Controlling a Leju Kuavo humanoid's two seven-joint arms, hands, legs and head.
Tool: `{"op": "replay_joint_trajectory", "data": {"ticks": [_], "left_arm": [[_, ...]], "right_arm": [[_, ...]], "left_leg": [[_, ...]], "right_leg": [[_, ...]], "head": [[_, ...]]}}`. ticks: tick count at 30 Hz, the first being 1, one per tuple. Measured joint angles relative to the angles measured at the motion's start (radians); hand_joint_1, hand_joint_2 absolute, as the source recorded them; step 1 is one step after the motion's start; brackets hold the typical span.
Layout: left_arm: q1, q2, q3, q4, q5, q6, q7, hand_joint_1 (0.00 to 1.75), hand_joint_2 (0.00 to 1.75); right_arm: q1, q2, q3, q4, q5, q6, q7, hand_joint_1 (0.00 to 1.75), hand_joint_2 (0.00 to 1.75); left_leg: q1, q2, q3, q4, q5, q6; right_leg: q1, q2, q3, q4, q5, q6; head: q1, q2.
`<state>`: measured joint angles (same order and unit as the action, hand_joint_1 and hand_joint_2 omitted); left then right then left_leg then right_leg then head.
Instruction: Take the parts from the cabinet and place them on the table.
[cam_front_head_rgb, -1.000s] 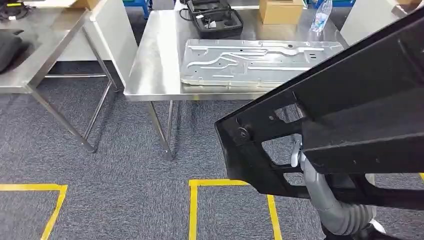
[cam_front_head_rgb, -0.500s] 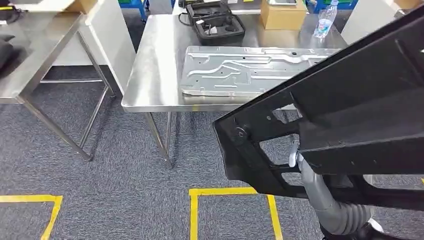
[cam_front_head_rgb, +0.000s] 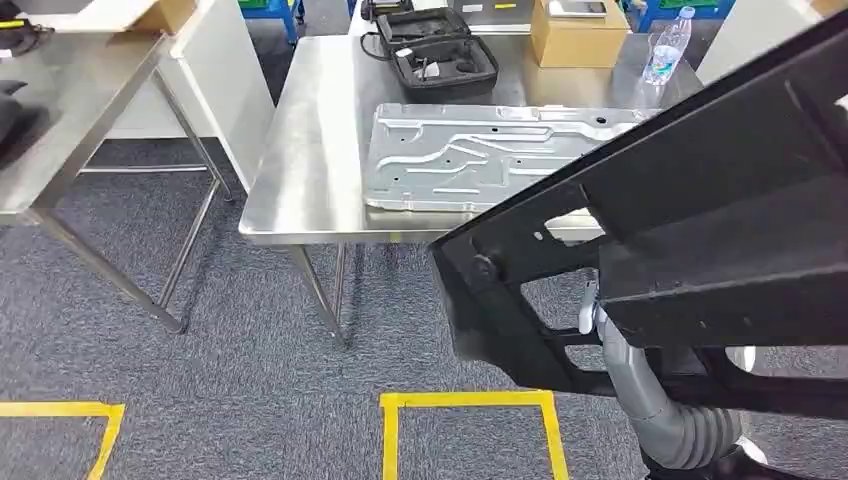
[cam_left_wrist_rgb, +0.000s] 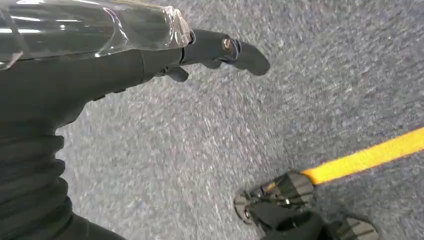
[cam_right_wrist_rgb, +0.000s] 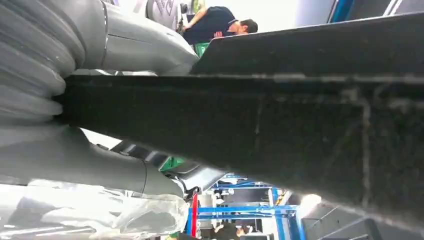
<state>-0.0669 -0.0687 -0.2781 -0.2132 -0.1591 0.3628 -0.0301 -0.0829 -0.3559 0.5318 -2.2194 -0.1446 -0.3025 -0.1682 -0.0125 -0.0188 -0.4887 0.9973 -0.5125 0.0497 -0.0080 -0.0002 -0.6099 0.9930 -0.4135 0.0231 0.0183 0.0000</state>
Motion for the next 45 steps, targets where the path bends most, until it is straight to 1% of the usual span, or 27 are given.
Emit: {"op": "replay_joint_trajectory", "data": {"ticks": [2, 4, 5, 6, 8, 10, 11, 12, 14, 16, 17, 19, 21, 22, 25, 27, 28, 31, 32, 35, 36, 37, 39, 40, 41, 42, 45], "left_arm": [[-0.003, -0.002, 0.000, 0.000, 0.000, 0.000, 0.000, 0.00, 1.75], [-0.001, -0.002, 0.000, 0.000, 0.001, 0.000, 0.000, 0.00, 1.75], [0.002, -0.002, 0.000, 0.000, 0.002, 0.000, 0.000, 0.00, 1.75], [0.003, -0.002, 0.000, 0.000, 0.002, 0.000, 0.000, 0.00, 1.75], [0.003, -0.002, 0.000, 0.000, 0.001, 0.000, 0.000, 0.00, 1.75], [0.002, -0.002, 0.000, 0.000, 0.001, 0.000, 0.000, 0.00, 1.75], [0.002, -0.002, 0.000, 0.000, 0.002, 0.000, 0.000, 0.00, 1.75], [0.001, -0.002, 0.000, 0.000, 0.002, 0.000, 0.000, 0.00, 1.75], [0.004, -0.002, 0.000, 0.000, 0.002, 0.000, 0.000, 0.00, 1.75], [0.003, -0.002, 0.000, 0.000, 0.002, 0.000, 0.000, 0.00, 1.75], [0.001, 0.000, 0.000, 0.000, 0.002, 0.000, 0.000, 0.00, 1.75], [-0.001, -0.001, 0.000, 0.000, 0.003, 0.000, 0.000, 0.00, 1.75], [0.002, -0.002, 0.000, 0.000, 0.007, 0.000, 0.000, 0.00, 1.75], [0.004, -0.002, 0.000, 0.000, 0.011, 0.000, 0.000, 0.00, 1.75], [0.006, -0.002, 0.001, 0.000, 0.023, 0.000, -0.006, 0.00, 1.75], [0.004, -0.001, 0.001, 0.000, 0.027, 0.000, -0.008, 0.00, 1.75], [0.006, -0.001, 0.001, 0.000, 0.029, 0.000, -0.008, 0.00, 1.75], [0.009, -0.001, 0.001, 0.000, 0.031, 0.000, -0.006, 0.00, 1.75], [0.006, -0.001, 0.000, 0.000, 0.031, 0.000, -0.006, 0.00, 1.75], [0.006, 0.001, 0.001, 0.000, 0.029, 0.000, -0.002, 0.00, 1.75], [0.010, 0.001, 0.001, 0.000, 0.029, 0.000, 0.000, 0.00, 1.75], [0.012, 0.001, 0.001, 0.000, 0.027, 0.000, -0.001, 0.00, 1.75], [0.013, 0.001, 0.001, 0.000, 0.026, 0.000, -0.001, 0.00, 1.75], [0.012, 0.001, 0.001, 0.000, 0.025, 0.000, -0.002, 0.00, 1.75], [0.012, 0.002, 0.001, 0.000, 0.024, 0.000, -0.002, 0.00, 1.75], [0.011, 0.002, 0.000, 0.000, 0.024, 0.000, -0.003, 0.00, 1.75], [0.016, 0.003, 0.000, 0.000, 0.024, 0.001, -0.005, 0.00, 1.75]], "right_arm": [[-0.004, 0.000, 0.000, 0.000, 0.000, 0.000, -0.001, 1.75, 1.75], [-0.003, 0.000, 0.000, 0.000, 0.000, 0.000, 0.000, 1.75, 1.75], [-0.003, 0.000, 0.000, 0.000, 0.000, 0.000, -0.001, 1.75, 1.75], [-0.002, 0.000, 0.000, 0.000, 0.000, 0.000, 0.000, 1.75, 1.75], [-0.003, 0.000, 0.000, 0.000, 0.000, 0.000, 0.000, 1.75, 1.75], [-0.003, 0.000, 0.000, 0.000, 0.000, 0.001, 0.000, 1.75, 1.75], [-0.003, 0.000, 0.000, 0.000, 0.000, 0.001, 0.002, 1.75, 1.75], [-0.006, 0.000, 0.000, 0.000, 0.000, 0.002, 0.001, 1.75, 1.75], [-0.003, 0.000, 0.000, 0.000, 0.000, 0.002, 0.003, 1.75, 1.75], [-0.005, 0.000, 0.000, 0.000, 0.000, 0.002, 0.004, 1.75, 1.75], [-0.008, 0.000, 0.000, 0.000, 0.000, 0.002, 0.003, 1.75, 1.75], [-0.006, 0.000, 0.000, 0.000, 0.000, 0.004, 0.004, 1.75, 1.75], [-0.006, 0.000, 0.000, 0.000, 0.000, 0.004, 0.004, 1.75, 1.75], [-0.006, 0.000, 0.000, 0.000, 0.000, 0.004, 0.004, 1.75, 1.75], [-0.006, 0.000, 0.000, 0.000, 0.000, 0.008, 0.003, 1.75, 1.75], [-0.008, 0.001, 0.002, 0.002, 0.000, 0.008, 0.003, 1.75, 1.75], [-0.004, 0.001, 0.003, 0.001, 0.000, 0.009, 0.004, 1.75, 1.75], [-0.005, 0.004, 0.005, 0.001, 0.001, 0.013, 0.003, 1.75, 1.75], [-0.007, 0.005, 0.005, 0.001, 0.002, 0.014, 0.003, 1.75, 1.75], [-0.003, 0.007, 0.006, 0.001, 0.008, 0.015, 0.004, 1.75, 1.75], [0.000, 0.007, 0.006, 0.001, 0.009, 0.015, 0.005, 1.75, 1.75], [0.002, 0.007, 0.007, 0.001, 0.009, 0.015, 0.005, 1.75, 1.75], [0.002, 0.007, 0.007, 0.000, 0.010, 0.014, 0.006, 1.75, 1.75], [0.002, 0.007, 0.007, 0.000, 0.010, 0.014, 0.006, 1.75, 1.75], [0.002, 0.007, 0.008, 0.000, 0.010, 0.014, 0.006, 1.75, 1.75], [0.004, 0.007, 0.008, 0.000, 0.011, 0.014, 0.008, 1.75, 1.75], [0.007, 0.007, 0.010, 0.000, 0.010, 0.014, 0.010, 1.75, 1.75]], "left_leg": [[0.004, 0.002, -0.061, 0.118, -0.018, -0.011], [0.009, 0.003, -0.157, 0.261, -0.078, -0.020], [0.010, 0.003, -0.194, 0.303, -0.100, -0.023], [0.013, 0.004, -0.208, 0.299, -0.092, -0.025], [0.017, 0.005, -0.173, 0.173, 0.001, -0.026], [0.013, 0.012, -0.113, 0.004, 0.106, -0.012], [0.002, 0.012, -0.115, 0.003, 0.068, -0.008], [0.001, 0.011, -0.112, 0.003, 0.061, -0.002], [0.000, 0.011, -0.101, -0.012, 0.087, 0.012], [0.006, 0.010, -0.071, -0.018, 0.087, 0.021], [0.007, 0.010, -0.066, -0.018, 0.084, 0.026], [0.004, 0.011, -0.061, -0.017, 0.076, 0.029], [0.001, 0.011, -0.053, -0.017, 0.066, 0.030], [0.001, 0.010, -0.045, -0.017, 0.060, 0.029], [0.003, 0.005, -0.017, -0.018, 0.037, 0.022], [0.001, 0.004, -0.014, -0.021, 0.030, 0.012], [0.001, 0.004, -0.012, -0.024, 0.027, 0.005], [0.002, 0.006, -0.009, 0.010, 0.016, -0.006], [0.003, 0.008, -0.030, 0.056, -0.003, -0.010], [0.010, 0.008, -0.169, 0.277, -0.091, -0.021], [0.013, 0.009, -0.195, 0.305, -0.091, -0.023], [0.015, 0.009, -0.198, 0.283, -0.069, -0.026], [0.016, 0.009, -0.147, 0.136, 0.024, -0.023], [0.012, 0.012, -0.109, 0.041, 0.080, -0.010], [0.001, 0.014, -0.092, -0.011, 0.096, 0.000], [-0.005, 0.009, -0.091, -0.008, 0.044, 0.002], [-0.008, 0.009, -0.066, -0.046, 0.076, 0.022]], "right_leg": [[0.000, -0.003, 0.014, -0.003, -0.009, -0.009], [0.000, -0.001, 0.021, -0.003, -0.020, -0.014], [0.000, 0.001, 0.027, -0.003, -0.026, -0.014], [-0.001, 0.002, 0.036, -0.003, -0.033, -0.014], [-0.001, 0.003, 0.060, -0.004, -0.047, -0.009], [-0.001, 0.003, 0.079, -0.006, -0.061, -0.002], [0.002, 0.004, 0.085, -0.006, -0.067, 0.006], [-0.001, 0.004, 0.084, -0.010, -0.070, 0.013], [0.000, 0.005, 0.091, 0.004, -0.059, 0.027], [-0.003, 0.004, 0.093, 0.030, -0.082, 0.034], [-0.004, 0.004, 0.069, 0.079, -0.108, 0.037], [-0.003, 0.004, -0.025, 0.231, -0.173, 0.042], [-0.002, 0.004, -0.085, 0.294, -0.187, 0.043], [-0.002, 0.004, -0.082, 0.259, -0.156, 0.042], [-0.002, 0.003, 0.013, 0.002, 0.006, 0.035], [0.007, 0.001, 0.008, 0.005, -0.047, 0.020], [0.009, 0.001, 0.011, -0.002, -0.015, 0.009], [0.001, 0.000, 0.037, -0.009, -0.020, -0.008], [0.001, -0.001, 0.042, -0.009, -0.023, -0.013], [0.000, 0.001, 0.048, -0.008, -0.035, -0.021], [0.000, 0.003, 0.051, -0.008, -0.039, -0.022], [-0.001, 0.006, 0.058, -0.008, -0.044, -0.021], [0.001, 0.007, 0.076, -0.009, -0.055, -0.019], [0.001, 0.007, 0.087, -0.009, -0.062, -0.016], [0.002, 0.007, 0.096, -0.009, -0.068, -0.010], [0.000, 0.009, 0.095, -0.012, -0.074, -0.003], [-0.004, 0.007, 0.105, 0.004, -0.052, 0.020]], "head": [[-0.005, 0.000], [-0.005, 0.000], [-0.005, 0.000], [-0.005, 0.000], [-0.006, 0.000], [-0.006, 0.000], [-0.005, 0.000], [-0.005, 0.000], [-0.004, 0.000], [-0.002, 0.000], [-0.001, 0.000], [0.000, 0.000], [0.001, 0.000], [0.001, 0.000], [0.002, 0.000], [0.003, 0.000], [0.003, 0.000], [0.001, 0.000], [-0.004, 0.000], [-0.004, 0.000], [-0.005, 0.000], [-0.005, 0.000], [-0.005, 0.000], [-0.005, 0.000], [-0.005, 0.000], [-0.004, 0.000], [-0.005, 0.000]]}}
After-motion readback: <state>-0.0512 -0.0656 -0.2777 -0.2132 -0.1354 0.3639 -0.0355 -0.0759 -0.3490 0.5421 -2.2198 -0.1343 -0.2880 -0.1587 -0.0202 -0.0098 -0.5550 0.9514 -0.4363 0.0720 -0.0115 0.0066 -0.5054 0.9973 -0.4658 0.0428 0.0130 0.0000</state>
